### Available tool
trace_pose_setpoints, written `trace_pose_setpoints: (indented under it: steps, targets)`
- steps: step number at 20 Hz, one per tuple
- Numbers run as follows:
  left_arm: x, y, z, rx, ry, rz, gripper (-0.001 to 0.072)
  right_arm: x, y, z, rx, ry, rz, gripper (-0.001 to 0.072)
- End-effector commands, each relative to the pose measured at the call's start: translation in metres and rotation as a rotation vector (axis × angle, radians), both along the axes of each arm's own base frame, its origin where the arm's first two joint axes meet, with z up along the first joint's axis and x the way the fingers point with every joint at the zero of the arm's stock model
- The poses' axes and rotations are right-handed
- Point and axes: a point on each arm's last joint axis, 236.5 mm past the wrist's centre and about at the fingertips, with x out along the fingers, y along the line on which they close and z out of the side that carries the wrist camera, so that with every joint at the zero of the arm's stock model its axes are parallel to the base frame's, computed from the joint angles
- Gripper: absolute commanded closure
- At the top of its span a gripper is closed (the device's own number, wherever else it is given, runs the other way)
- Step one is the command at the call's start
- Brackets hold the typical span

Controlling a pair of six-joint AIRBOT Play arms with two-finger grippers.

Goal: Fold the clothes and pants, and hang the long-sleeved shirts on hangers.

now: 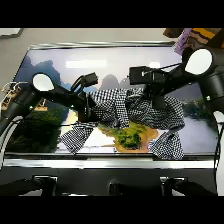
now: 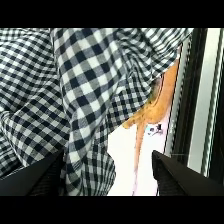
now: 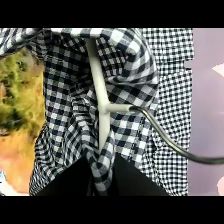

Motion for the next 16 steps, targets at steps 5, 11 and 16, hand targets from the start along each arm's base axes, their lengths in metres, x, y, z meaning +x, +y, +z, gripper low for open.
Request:
trace_pose_setpoints:
  steps: [5,11,16]
  targets:
    - [0.0023,-0.0029,-0.0203,0.014,0.011,-0.051,0.0385,-0.003,0.0078,0.0023,0.032,0.008,0.015,0.0677]
    - [0.0031,-0.003,-0.0192,0.012,0.005,-0.051,0.0676,-0.0049,0.0123,0.004,0.053,0.016,0.018,0.0675]
    - [0.0095,0.003,-0.0171,0.04,-0.039,-0.043,0.0678,-0.0023,0.0118,0.01,0.108,0.052,-0.107,0.0484]
